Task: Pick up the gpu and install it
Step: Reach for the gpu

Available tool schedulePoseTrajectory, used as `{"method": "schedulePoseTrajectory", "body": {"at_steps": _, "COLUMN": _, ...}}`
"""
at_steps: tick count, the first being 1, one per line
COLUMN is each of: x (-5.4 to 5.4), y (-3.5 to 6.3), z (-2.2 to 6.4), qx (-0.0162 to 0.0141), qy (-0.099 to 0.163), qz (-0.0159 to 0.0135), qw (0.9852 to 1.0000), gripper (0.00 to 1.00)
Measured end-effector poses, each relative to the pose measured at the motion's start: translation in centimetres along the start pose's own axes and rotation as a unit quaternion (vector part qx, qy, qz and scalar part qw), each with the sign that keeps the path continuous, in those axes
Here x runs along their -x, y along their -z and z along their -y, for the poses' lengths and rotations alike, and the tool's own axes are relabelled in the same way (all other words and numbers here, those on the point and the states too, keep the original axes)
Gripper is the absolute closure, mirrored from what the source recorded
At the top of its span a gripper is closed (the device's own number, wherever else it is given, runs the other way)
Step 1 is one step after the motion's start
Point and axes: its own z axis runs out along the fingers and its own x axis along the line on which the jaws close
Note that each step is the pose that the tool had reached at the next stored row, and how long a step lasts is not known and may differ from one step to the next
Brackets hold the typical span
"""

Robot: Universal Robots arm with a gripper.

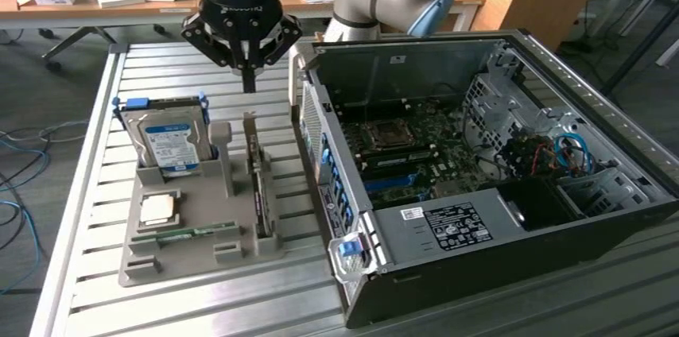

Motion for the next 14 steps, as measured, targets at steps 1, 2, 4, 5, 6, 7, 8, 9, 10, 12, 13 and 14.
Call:
{"method": "schedulePoseTrajectory", "body": {"at_steps": 1, "x": 0.0, "y": 0.0, "z": 0.0, "qx": 0.0, "qy": 0.0, "qz": 0.0, "qw": 1.0, "gripper": 0.89}}
{"method": "schedulePoseTrajectory", "body": {"at_steps": 2, "x": 0.0, "y": 0.0, "z": 0.0, "qx": 0.0, "qy": 0.0, "qz": 0.0, "qw": 1.0, "gripper": 0.89}}
{"method": "schedulePoseTrajectory", "body": {"at_steps": 4, "x": 0.0, "y": 0.0, "z": 0.05, "qx": 0.0, "qy": 0.0, "qz": 0.0, "qw": 1.0, "gripper": 0.89}}
{"method": "schedulePoseTrajectory", "body": {"at_steps": 5, "x": 0.0, "y": 0.01, "z": 0.14, "qx": 0.0, "qy": 0.0, "qz": 0.0, "qw": 1.0, "gripper": 0.89}}
{"method": "schedulePoseTrajectory", "body": {"at_steps": 6, "x": 0.0, "y": 0.01, "z": 0.3, "qx": -0.0001, "qy": 0.0, "qz": 0.0, "qw": 1.0, "gripper": 0.89}}
{"method": "schedulePoseTrajectory", "body": {"at_steps": 7, "x": 0.0, "y": 0.02, "z": 0.51, "qx": -0.0001, "qy": 0.0, "qz": 0.0, "qw": 1.0, "gripper": 0.89}}
{"method": "schedulePoseTrajectory", "body": {"at_steps": 8, "x": 0.0, "y": 0.03, "z": 0.73, "qx": -0.0001, "qy": 0.0, "qz": 0.0, "qw": 1.0, "gripper": 0.89}}
{"method": "schedulePoseTrajectory", "body": {"at_steps": 9, "x": 0.1, "y": 0.03, "z": 0.96, "qx": -0.0001, "qy": 0.0, "qz": 0.0, "qw": 1.0, "gripper": 0.89}}
{"method": "schedulePoseTrajectory", "body": {"at_steps": 10, "x": 0.1, "y": 0.05, "z": 1.2, "qx": -0.0001, "qy": 0.0, "qz": -0.0001, "qw": 1.0, "gripper": 0.89}}
{"method": "schedulePoseTrajectory", "body": {"at_steps": 12, "x": 0.1, "y": 0.07, "z": 1.75, "qx": -0.0002, "qy": -0.001, "qz": -0.0002, "qw": 1.0, "gripper": 0.89}}
{"method": "schedulePoseTrajectory", "body": {"at_steps": 13, "x": 0.2, "y": 0.07, "z": 2.01, "qx": -0.0001, "qy": -0.001, "qz": -0.0002, "qw": 1.0, "gripper": 0.89}}
{"method": "schedulePoseTrajectory", "body": {"at_steps": 14, "x": 0.2, "y": 0.09, "z": 2.26, "qx": -0.0001, "qy": -0.001, "qz": -0.0003, "qw": 1.0, "gripper": 0.89}}
